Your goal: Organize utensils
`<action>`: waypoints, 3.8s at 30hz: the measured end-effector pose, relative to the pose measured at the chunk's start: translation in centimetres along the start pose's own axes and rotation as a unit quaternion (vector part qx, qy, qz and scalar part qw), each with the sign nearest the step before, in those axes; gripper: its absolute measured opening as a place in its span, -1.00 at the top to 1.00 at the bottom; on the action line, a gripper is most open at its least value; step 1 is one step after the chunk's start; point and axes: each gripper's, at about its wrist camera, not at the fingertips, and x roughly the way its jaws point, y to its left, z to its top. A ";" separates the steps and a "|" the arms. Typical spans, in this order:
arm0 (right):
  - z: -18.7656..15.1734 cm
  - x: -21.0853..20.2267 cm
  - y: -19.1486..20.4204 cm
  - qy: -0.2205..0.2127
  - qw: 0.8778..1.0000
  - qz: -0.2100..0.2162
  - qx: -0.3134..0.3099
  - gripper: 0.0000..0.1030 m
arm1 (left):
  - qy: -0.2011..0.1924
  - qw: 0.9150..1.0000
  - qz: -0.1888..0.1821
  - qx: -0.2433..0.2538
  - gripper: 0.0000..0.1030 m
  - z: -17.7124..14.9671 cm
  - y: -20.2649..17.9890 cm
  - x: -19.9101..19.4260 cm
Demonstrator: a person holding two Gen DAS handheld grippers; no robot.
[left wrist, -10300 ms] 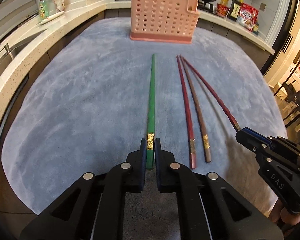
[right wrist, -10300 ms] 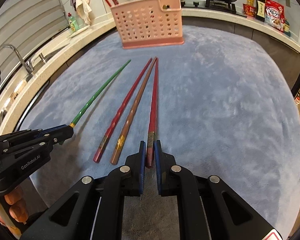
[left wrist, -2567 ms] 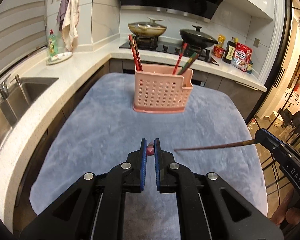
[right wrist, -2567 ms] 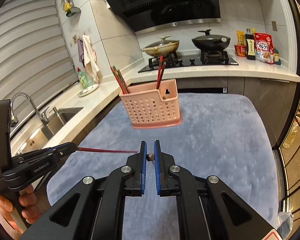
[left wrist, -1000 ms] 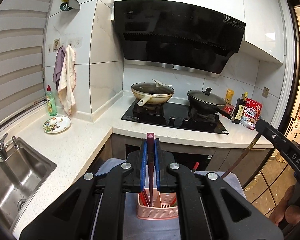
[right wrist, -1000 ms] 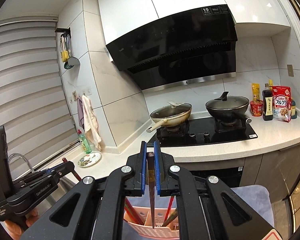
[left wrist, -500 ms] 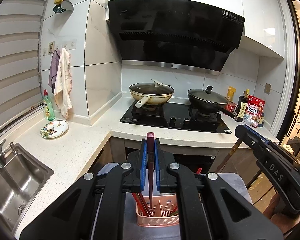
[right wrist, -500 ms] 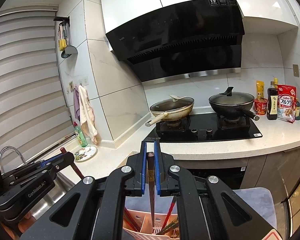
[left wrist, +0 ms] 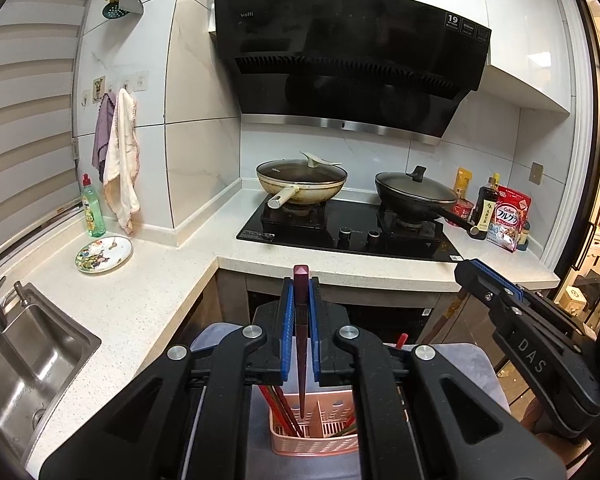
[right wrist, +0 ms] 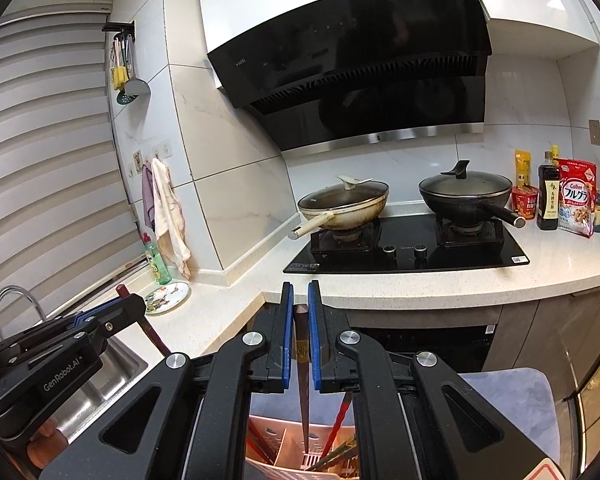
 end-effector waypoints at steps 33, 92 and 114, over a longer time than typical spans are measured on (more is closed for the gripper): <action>-6.6 -2.9 0.2 0.055 0.998 -0.003 -0.010 0.35 | 0.046 0.998 0.036 0.028 0.18 -6.5 0.2 -1.0; -19.9 -12.6 0.5 0.170 0.981 -0.084 -0.035 -0.83 | 0.116 0.988 0.095 0.044 -0.82 -20.3 -0.7 -9.2; -21.1 -12.4 0.2 0.183 0.977 -0.103 -0.043 -0.88 | 0.140 0.984 0.102 0.034 -0.86 -21.2 -0.3 -8.4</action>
